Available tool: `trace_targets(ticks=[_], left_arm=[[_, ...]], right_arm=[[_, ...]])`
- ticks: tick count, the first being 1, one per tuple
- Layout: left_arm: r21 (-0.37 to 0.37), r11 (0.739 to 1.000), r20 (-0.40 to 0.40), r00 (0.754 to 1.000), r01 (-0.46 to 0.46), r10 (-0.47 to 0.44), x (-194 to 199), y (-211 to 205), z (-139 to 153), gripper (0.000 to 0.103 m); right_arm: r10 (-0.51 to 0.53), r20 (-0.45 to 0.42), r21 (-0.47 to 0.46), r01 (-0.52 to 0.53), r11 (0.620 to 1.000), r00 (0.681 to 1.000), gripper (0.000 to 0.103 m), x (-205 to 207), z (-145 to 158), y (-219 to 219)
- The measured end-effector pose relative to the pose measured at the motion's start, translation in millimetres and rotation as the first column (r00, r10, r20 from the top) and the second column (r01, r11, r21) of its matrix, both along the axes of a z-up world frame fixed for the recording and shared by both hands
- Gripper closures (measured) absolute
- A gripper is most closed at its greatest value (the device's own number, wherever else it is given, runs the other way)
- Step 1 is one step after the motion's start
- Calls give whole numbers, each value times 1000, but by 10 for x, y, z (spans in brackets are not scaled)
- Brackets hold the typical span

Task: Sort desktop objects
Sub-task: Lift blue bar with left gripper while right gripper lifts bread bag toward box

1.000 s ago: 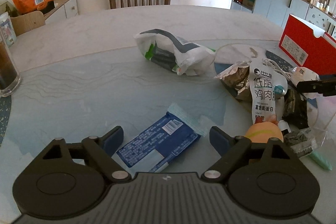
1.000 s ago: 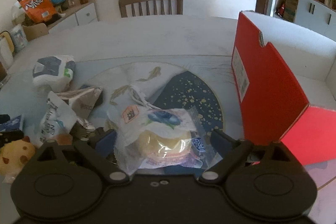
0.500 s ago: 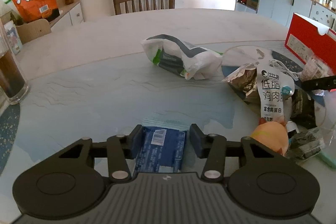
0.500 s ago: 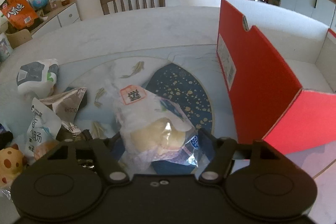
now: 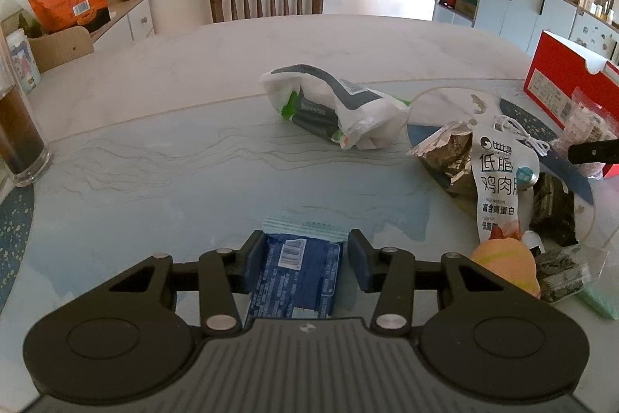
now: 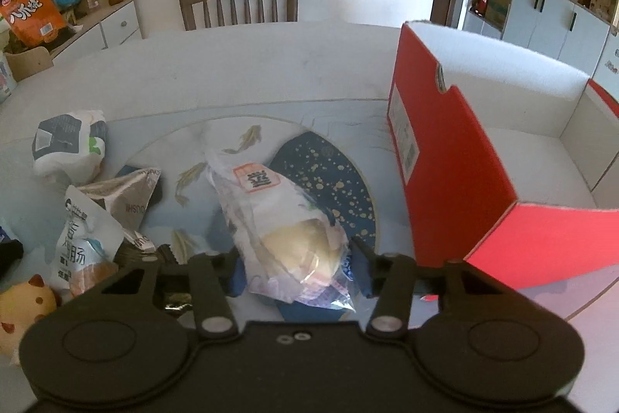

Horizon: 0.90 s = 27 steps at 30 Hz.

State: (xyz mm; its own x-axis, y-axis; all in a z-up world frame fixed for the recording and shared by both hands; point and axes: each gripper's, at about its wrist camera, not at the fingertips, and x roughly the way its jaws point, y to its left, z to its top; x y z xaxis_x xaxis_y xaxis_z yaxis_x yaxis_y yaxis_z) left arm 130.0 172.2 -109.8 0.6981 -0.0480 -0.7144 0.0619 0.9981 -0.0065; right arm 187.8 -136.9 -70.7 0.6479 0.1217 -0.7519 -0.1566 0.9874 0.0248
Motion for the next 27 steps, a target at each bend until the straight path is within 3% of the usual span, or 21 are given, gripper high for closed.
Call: trace_targets(ticks=[17,27], left_arm=[[-28,1000,14,1000,13,-12,-36,-20,298,64],[-44,999,83,997,8,-5,-108,-263,770,64]], right_arm=[[5,20,29,-5,1000,1000,55,-206,430,-62],[68,36,64,-70,995,997,55,-290,716,-300]])
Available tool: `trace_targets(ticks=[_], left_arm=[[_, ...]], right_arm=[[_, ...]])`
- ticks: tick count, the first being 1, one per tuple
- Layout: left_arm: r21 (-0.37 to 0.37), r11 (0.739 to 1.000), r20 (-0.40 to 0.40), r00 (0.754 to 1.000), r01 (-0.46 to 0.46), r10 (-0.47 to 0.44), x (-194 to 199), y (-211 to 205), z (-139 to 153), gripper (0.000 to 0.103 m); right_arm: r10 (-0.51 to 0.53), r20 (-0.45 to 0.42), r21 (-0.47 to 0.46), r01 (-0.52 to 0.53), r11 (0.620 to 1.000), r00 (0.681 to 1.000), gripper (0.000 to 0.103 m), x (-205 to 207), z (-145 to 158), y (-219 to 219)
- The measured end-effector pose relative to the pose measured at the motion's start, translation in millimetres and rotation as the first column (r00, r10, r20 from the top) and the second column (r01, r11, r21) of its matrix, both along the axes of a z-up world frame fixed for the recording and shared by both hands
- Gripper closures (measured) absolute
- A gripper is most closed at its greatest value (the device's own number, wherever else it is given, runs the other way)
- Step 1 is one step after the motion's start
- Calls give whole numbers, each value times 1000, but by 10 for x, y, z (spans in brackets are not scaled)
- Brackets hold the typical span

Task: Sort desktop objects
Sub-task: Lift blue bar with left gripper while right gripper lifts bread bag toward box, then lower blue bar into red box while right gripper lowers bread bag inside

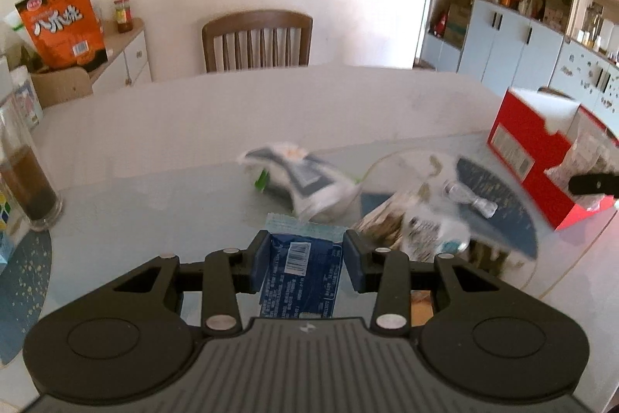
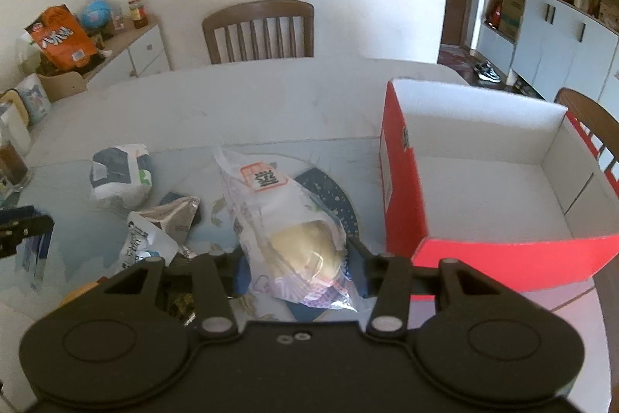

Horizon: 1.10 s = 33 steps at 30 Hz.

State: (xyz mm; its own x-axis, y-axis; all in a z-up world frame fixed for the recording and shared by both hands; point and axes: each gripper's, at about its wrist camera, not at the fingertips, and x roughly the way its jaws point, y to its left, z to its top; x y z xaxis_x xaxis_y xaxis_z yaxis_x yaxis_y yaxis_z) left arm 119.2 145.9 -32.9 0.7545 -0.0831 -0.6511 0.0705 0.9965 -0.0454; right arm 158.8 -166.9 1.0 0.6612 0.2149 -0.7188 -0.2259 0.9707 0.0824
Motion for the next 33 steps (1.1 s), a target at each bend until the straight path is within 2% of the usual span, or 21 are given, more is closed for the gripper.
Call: trace_targets(ticks=[6,14,23,33], left_arm=[[-26,1000,54,999,7,-5,-27,-325,314,64],[-25,998,113,992,53,-50,42,-915,556,64],[-67,991,108,989,112,-104,276,-1569,633,64],[-66,977,106,975,203,-195,529,-2318,777,64]], right_arm=[[45,42,26,-46,999,998,55,2,244,-255],[54,83,19,-56,998,995,55,122,435,-689],[51,54,-17,-51,999,997,55,301,352,-1215],[84,16,-41,-84,996,996,55,480,253,-1632]])
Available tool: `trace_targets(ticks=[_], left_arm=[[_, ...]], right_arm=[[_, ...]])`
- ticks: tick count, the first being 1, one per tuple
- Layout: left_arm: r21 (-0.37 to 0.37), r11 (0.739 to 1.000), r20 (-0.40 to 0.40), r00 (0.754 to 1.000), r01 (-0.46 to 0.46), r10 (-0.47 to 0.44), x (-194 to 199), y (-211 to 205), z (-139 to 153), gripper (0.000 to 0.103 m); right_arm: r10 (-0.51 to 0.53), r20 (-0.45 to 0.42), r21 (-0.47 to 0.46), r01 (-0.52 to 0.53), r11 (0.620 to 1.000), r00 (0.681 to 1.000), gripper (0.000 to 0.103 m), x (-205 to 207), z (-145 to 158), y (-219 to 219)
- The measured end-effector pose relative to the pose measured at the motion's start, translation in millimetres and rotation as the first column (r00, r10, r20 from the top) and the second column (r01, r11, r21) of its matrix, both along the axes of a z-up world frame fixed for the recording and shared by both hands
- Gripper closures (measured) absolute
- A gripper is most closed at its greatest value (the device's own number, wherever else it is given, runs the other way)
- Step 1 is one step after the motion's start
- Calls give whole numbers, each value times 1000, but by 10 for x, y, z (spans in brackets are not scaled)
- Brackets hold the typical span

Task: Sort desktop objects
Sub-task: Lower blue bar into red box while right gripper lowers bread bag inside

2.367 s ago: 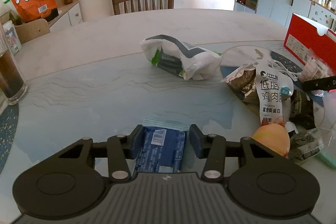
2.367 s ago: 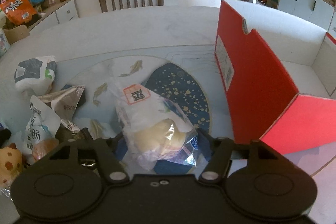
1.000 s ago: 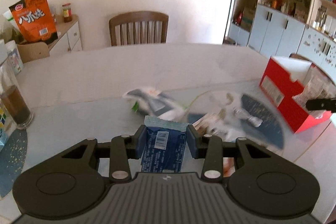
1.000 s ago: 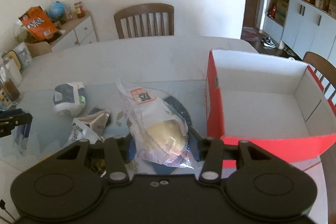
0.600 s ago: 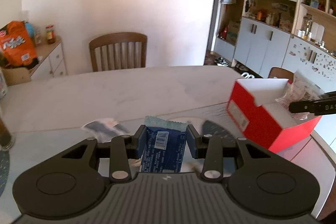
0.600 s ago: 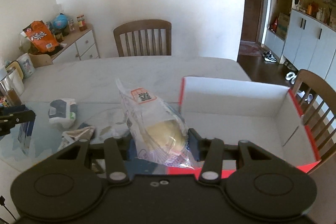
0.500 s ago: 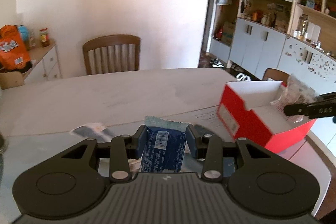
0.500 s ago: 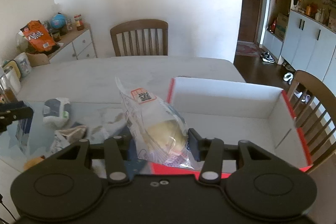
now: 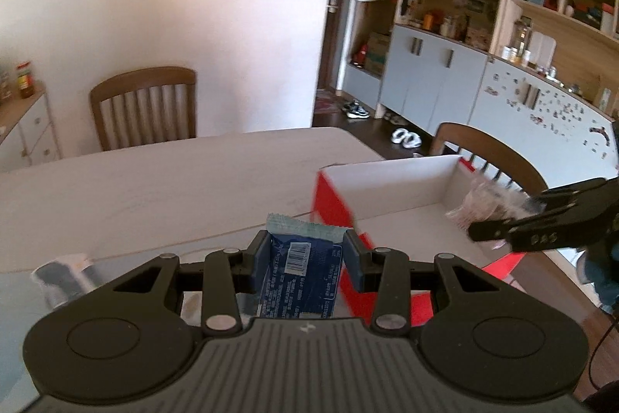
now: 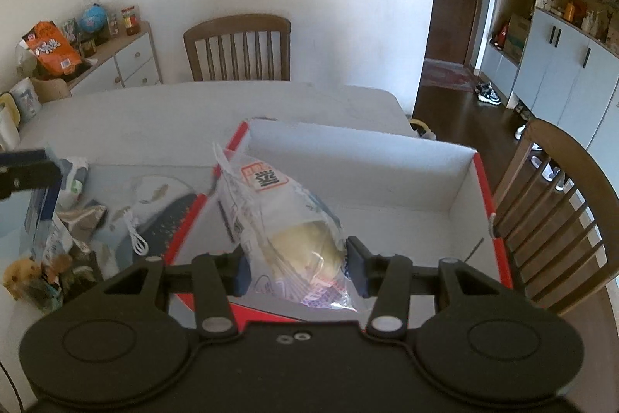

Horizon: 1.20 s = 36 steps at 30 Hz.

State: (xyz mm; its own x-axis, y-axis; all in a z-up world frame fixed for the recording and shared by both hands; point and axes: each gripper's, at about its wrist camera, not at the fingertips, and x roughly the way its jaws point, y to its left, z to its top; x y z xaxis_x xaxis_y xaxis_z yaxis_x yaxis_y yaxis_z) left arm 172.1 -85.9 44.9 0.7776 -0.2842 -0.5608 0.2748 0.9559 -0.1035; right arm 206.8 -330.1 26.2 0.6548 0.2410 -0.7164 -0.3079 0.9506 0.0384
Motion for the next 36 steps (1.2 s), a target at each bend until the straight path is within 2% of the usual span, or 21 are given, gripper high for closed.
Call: trace_targets(ticks=[6,13,24,36], left_arm=[[12,997,1,997,74,-74,234,-434,78,64],[16,991,-35,990,136,-136,424,-818,35,64],[50,976,-90,974,212,-207,753,-1275,-206,64],[99,961,-210,950,257,-232,1195,-1632,-588,64]], right_arm=[[9,-46,-7,-10,1000,999,55,137,-50,-228],[26,-84,-40,-30,999,996,55,287,-119,-391],[23,-127,-144,-41,989,992,55,532,-431,-544],[66,-214,-165,-103,981,975,55,760,-691,-528]])
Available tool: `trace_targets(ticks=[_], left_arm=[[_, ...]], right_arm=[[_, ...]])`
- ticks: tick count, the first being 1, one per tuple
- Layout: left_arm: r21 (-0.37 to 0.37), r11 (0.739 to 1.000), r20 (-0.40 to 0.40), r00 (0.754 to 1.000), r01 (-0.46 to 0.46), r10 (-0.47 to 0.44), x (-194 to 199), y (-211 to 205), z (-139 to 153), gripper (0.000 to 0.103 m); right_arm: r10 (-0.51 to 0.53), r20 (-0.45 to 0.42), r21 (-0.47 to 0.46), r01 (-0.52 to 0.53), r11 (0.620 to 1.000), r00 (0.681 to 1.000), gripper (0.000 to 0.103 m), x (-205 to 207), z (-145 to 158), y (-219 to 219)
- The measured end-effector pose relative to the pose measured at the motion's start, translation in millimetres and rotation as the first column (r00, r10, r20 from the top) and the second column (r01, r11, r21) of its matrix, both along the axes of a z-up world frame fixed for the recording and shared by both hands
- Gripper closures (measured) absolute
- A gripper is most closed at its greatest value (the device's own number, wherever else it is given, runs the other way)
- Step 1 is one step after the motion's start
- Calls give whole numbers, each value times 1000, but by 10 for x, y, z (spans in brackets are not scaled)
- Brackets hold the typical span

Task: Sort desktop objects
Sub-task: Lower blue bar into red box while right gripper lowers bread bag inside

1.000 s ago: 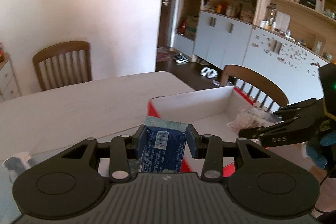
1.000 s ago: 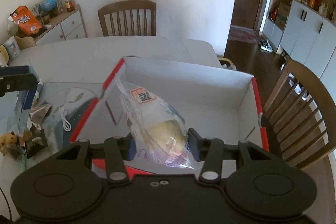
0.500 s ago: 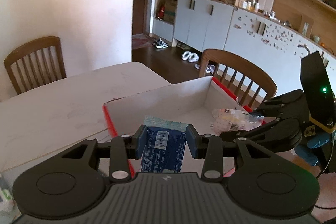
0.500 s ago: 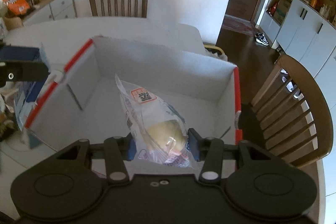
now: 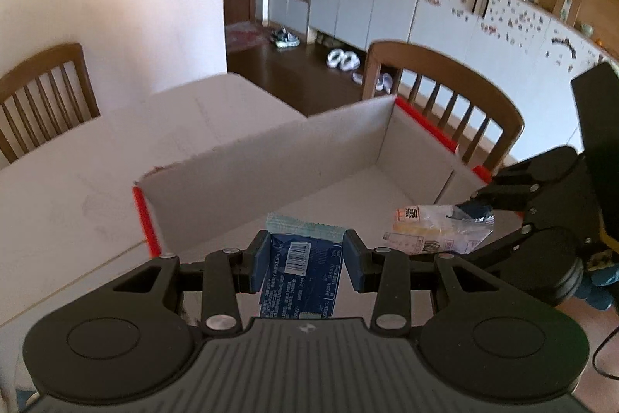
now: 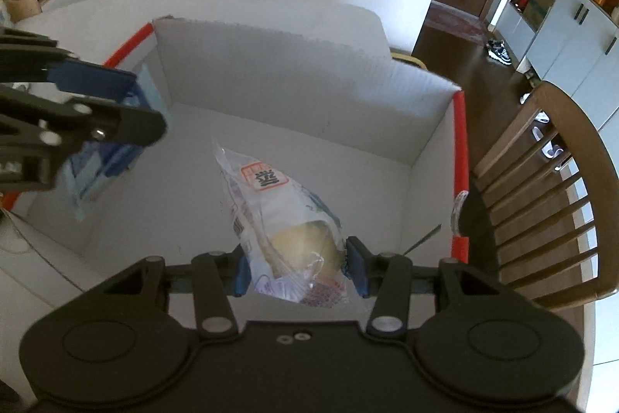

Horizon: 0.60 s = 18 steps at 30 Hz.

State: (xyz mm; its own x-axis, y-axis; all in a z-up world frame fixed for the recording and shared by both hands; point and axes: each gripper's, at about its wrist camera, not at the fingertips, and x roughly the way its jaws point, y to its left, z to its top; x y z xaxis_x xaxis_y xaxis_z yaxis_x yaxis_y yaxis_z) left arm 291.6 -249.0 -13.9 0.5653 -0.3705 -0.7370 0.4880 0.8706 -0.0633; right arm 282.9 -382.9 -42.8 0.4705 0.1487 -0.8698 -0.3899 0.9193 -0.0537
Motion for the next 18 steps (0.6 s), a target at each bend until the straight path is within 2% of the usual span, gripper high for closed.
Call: trace_targets(ticks=[5,10,11,18], left_arm=[[29,999,-54,998,14,-12,167,-103,-191,64],[44,999,-143,990,-9,15,344,-134,-362,64],[55,998,-154,988,-6,15,360,-142,-393,64],[103,995,-219,975,-5,28,429,-159,-547,64]], right_arm=[[12,-25,-21,-12,1000,1000,55,64,-119,30],[-8,-43,-49,5,999,999,56,101,-233,55],[-9,-44,-55,6,998,999,60,106,-244,59],[-6,-55,-40,4,999,998,58,142,-239,81]])
